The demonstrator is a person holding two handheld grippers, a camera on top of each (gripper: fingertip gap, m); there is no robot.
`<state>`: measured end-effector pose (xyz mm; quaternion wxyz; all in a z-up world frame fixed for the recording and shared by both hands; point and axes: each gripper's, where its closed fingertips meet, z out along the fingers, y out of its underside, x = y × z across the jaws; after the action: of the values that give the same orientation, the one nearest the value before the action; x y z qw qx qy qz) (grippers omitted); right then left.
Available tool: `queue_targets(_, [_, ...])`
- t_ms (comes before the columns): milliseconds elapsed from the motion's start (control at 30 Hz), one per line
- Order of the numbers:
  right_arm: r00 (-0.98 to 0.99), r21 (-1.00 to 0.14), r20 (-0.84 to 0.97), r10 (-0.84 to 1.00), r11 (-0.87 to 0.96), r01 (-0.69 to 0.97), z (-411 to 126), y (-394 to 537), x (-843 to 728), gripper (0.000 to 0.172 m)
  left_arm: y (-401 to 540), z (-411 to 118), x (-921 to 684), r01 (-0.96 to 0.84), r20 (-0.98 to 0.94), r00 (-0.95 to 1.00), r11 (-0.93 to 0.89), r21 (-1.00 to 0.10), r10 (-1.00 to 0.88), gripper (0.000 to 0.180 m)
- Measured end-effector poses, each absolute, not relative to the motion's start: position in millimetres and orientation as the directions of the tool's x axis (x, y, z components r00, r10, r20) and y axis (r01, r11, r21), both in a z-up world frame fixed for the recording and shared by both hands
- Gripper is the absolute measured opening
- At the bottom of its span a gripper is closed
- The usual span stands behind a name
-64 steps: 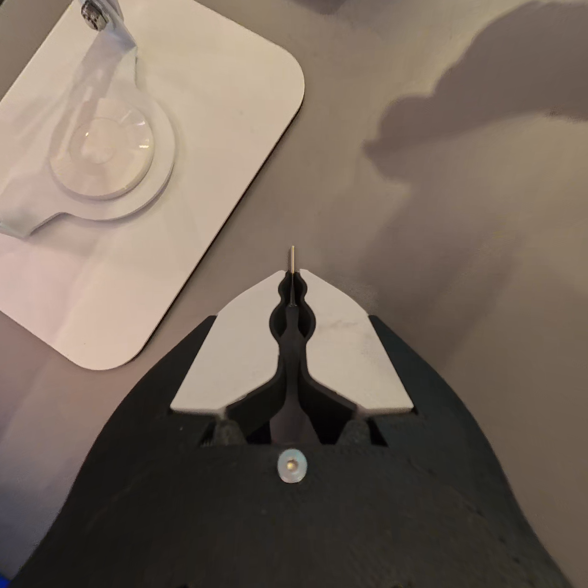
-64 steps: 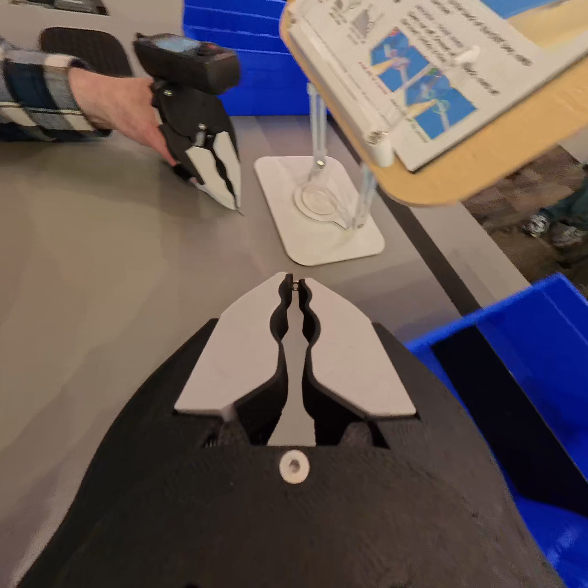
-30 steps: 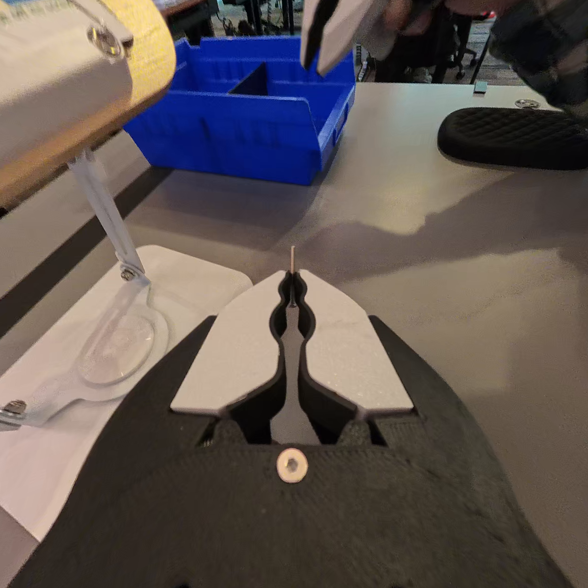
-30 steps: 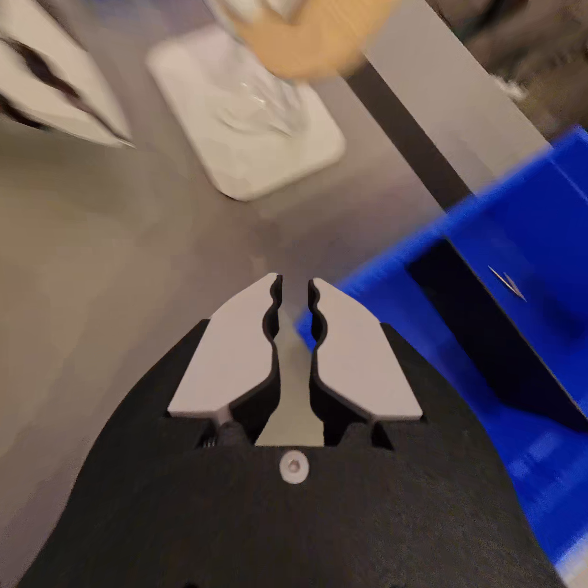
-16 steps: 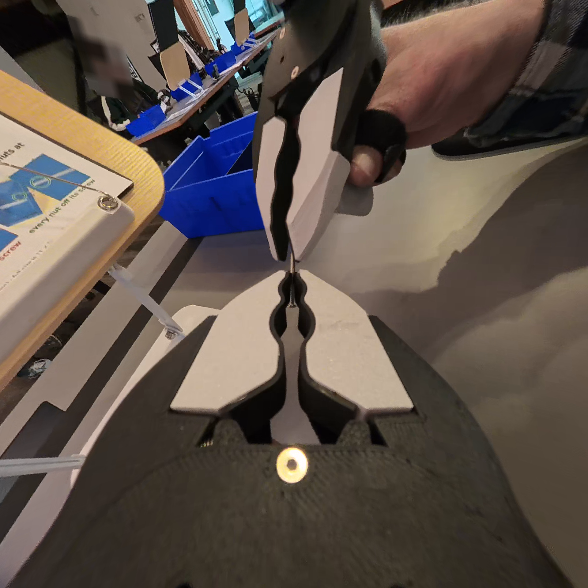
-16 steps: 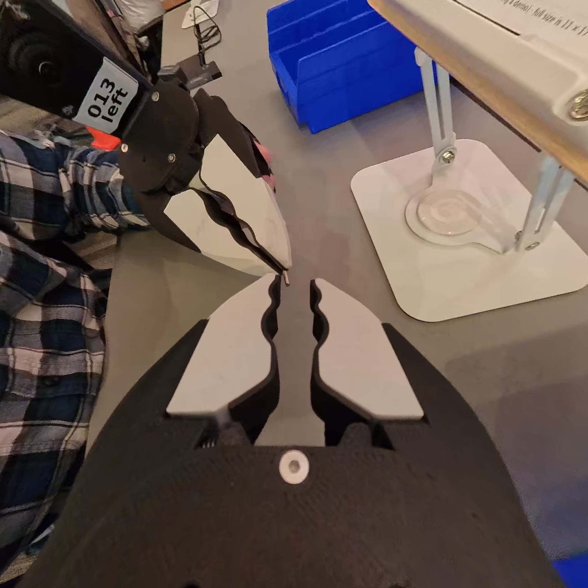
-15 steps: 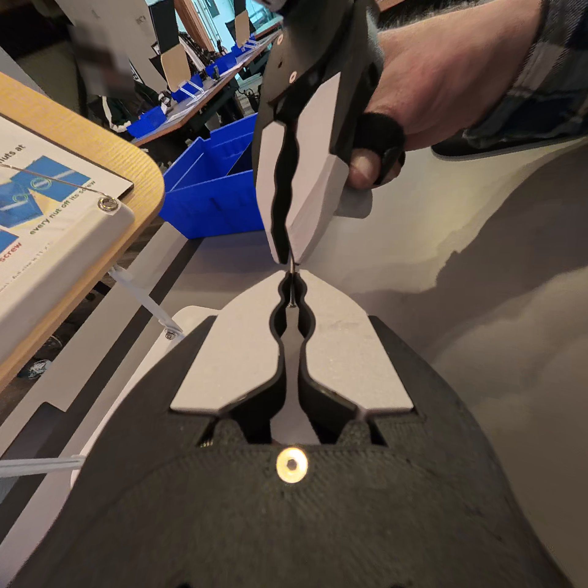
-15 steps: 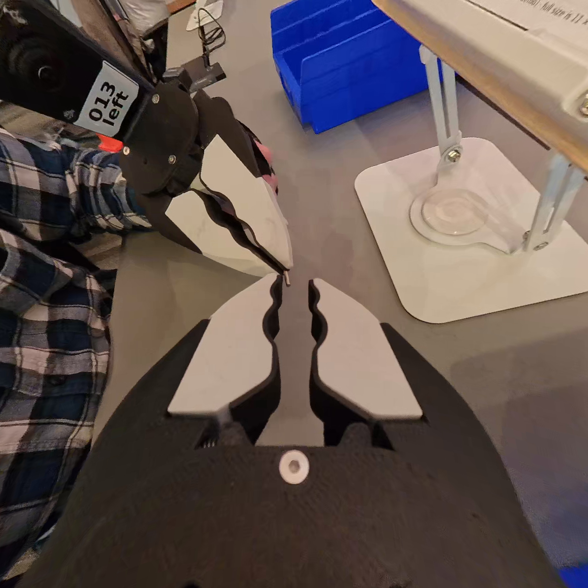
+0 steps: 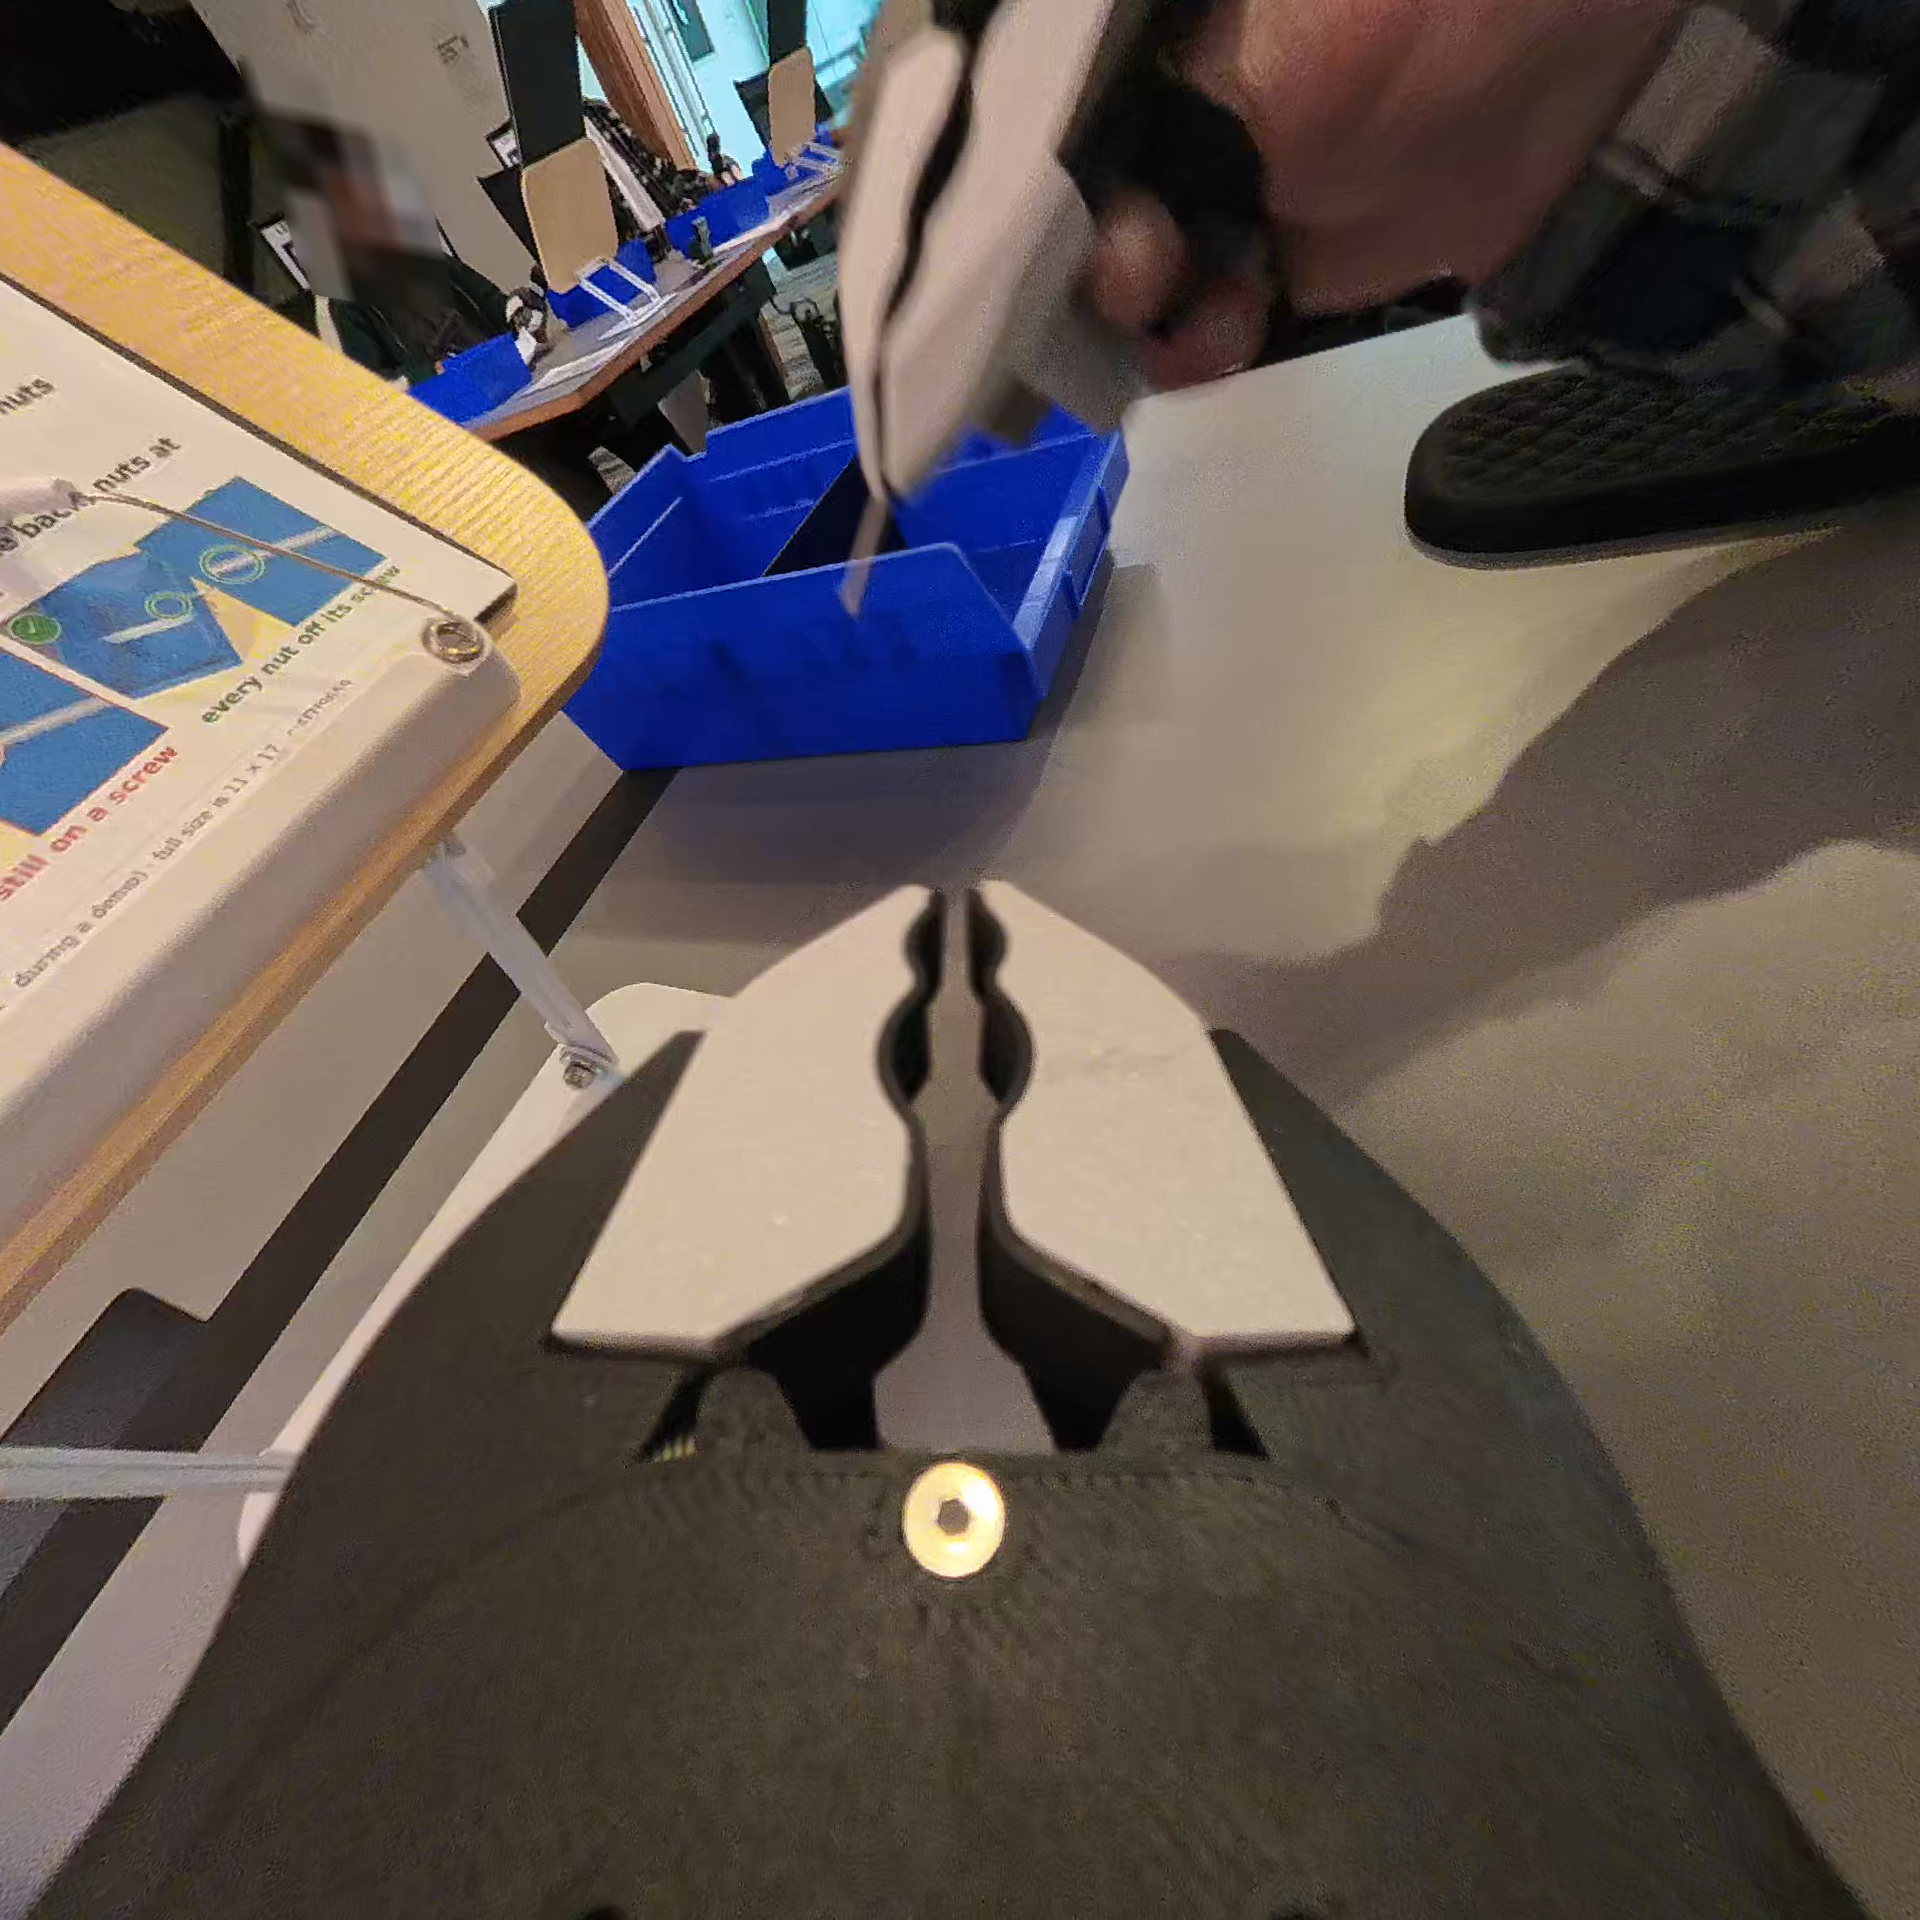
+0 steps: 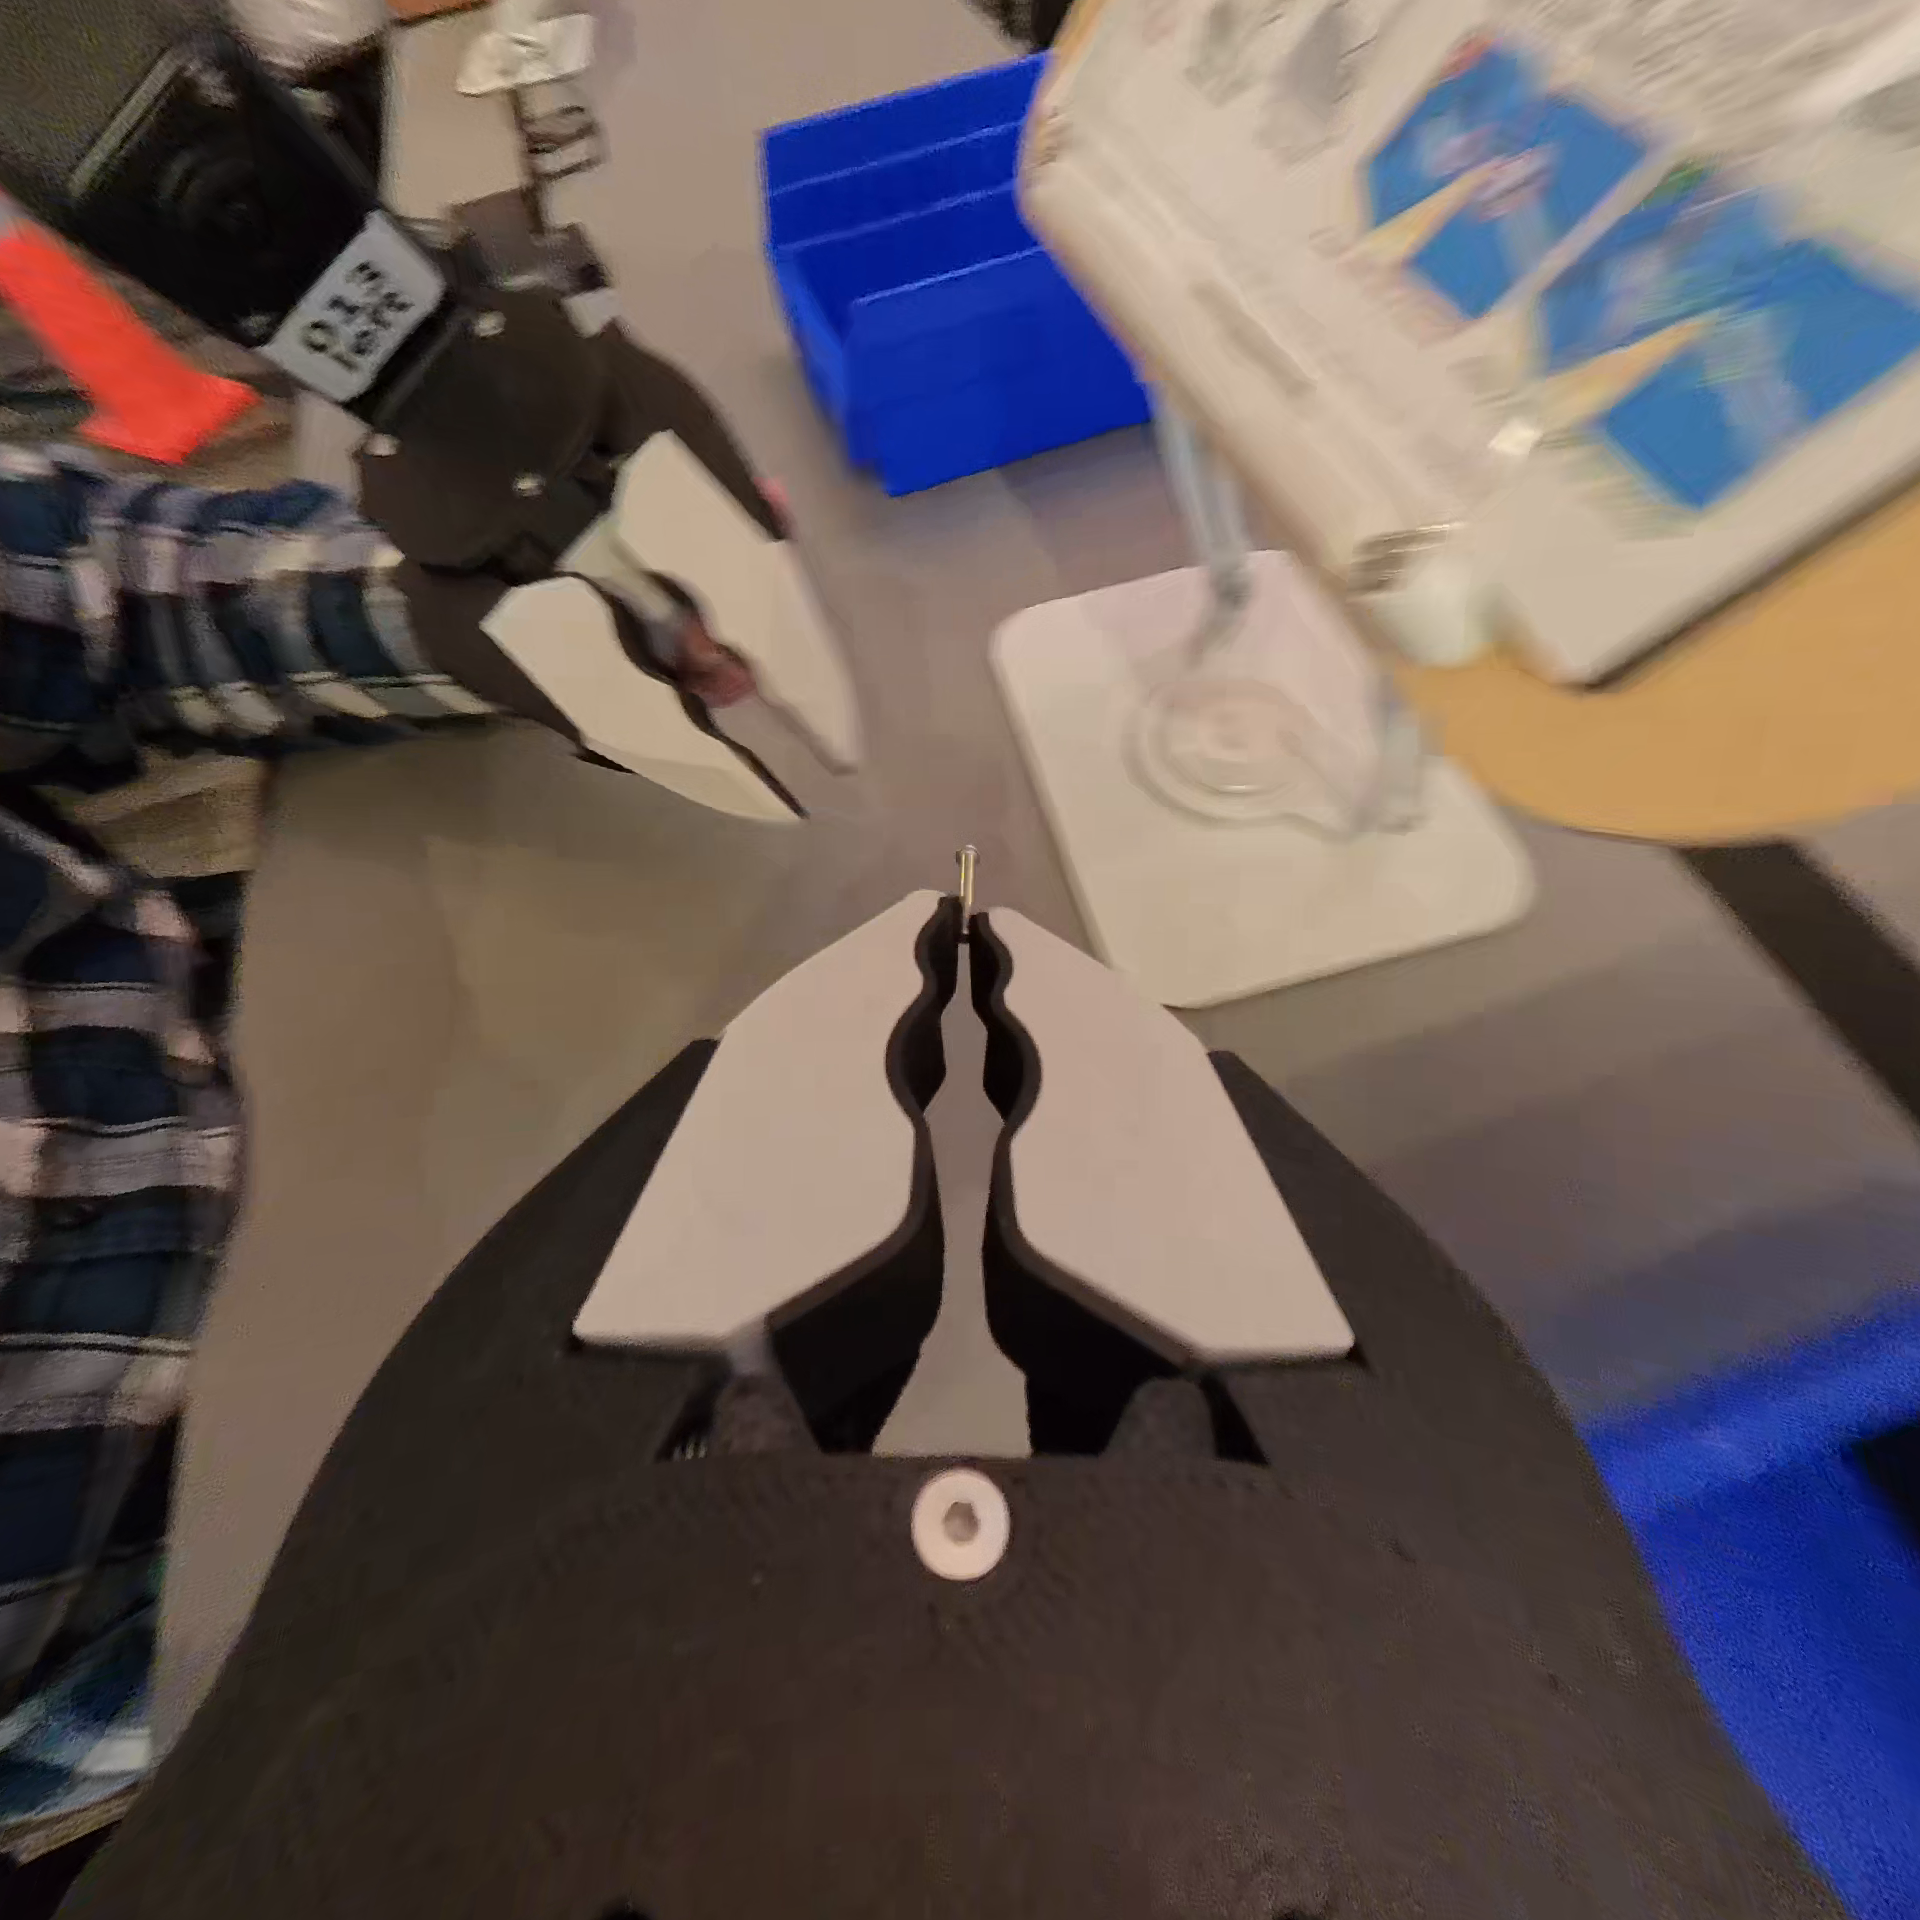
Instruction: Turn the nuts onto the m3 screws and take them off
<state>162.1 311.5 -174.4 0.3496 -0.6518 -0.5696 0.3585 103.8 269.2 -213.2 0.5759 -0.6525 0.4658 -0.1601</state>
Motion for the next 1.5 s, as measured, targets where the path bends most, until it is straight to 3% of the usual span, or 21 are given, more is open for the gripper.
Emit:
queue_targets(33, [0.156,-0.862,-0.013,0.988,-0.09,0.498,-163,331,177,0.003,270,-214,102,-0.426,-0.332,0.516,0.1,-0.899,-0.79,0.0])
queue_targets(133, [0.361,-0.815,0.178,0.916,-0.068,0.575,-141,404,227,0.003,276,-221,98,-0.459,-0.333,0.532,0.065,-0.886,-0.778,0.0])
queue_targets(267, [0.493,-0.729,0.202,0.846,-0.207,0.653,-161,493,272,0.003,274,-226,100,-0.477,-0.342,0.516,0.068,-0.876,-0.786,0.0])
queue_targets(433, [0.527,-0.563,0.228,0.819,-0.331,0.757,-214,565,299,0.004,274,-231,97,-0.471,-0.321,0.52,0.048,-0.881,-0.792,0.0])
queue_targets(633, [0.557,-0.458,0.167,0.813,-0.436,0.774,-259,597,308,0.004,279,-229,62,-0.495,-0.312,0.571,-0.014,-0.869,-0.759,0.0])
queue_targets(700, [0.569,-0.436,0.166,0.805,-0.458,0.775,-266,601,309,0.013,283,-223,36,-0.522,-0.339,0.608,-0.039,-0.852,-0.718,0.002])
queue_targets(867, [0.573,-0.464,0.197,0.796,-0.439,0.769,-259,600,309,0.026,290,-200,-64,-0.543,-0.372,0.736,-0.164,-0.824,-0.565,0.013])
queue_targets(1067, [0.574,-0.566,0.232,0.785,-0.371,0.736,-231,573,302,0.018,307,-199,-204,-0.463,-0.337,0.88,-0.445,-0.766,-0.335,0.015])
queue_targets(1300, [0.554,-0.661,0.243,0.796,-0.282,0.695,-205,521,281,0.012,332,-285,-261,-0.247,-0.073,0.965,-0.79,-0.561,-0.25,0.018])
queue_targets(1367, [0.536,-0.67,0.246,0.808,-0.258,0.696,-202,509,273,0.01,338,-311,-275,-0.236,-0.091,0.971,-0.855,-0.462,-0.219,0.025])
queue_targets(1500, [0.492,-0.67,0.262,0.83,-0.21,0.712,-199,490,260,0.009,350,-332,-287,-0.222,-0.107,0.975,-0.901,-0.373,-0.196,0.027])
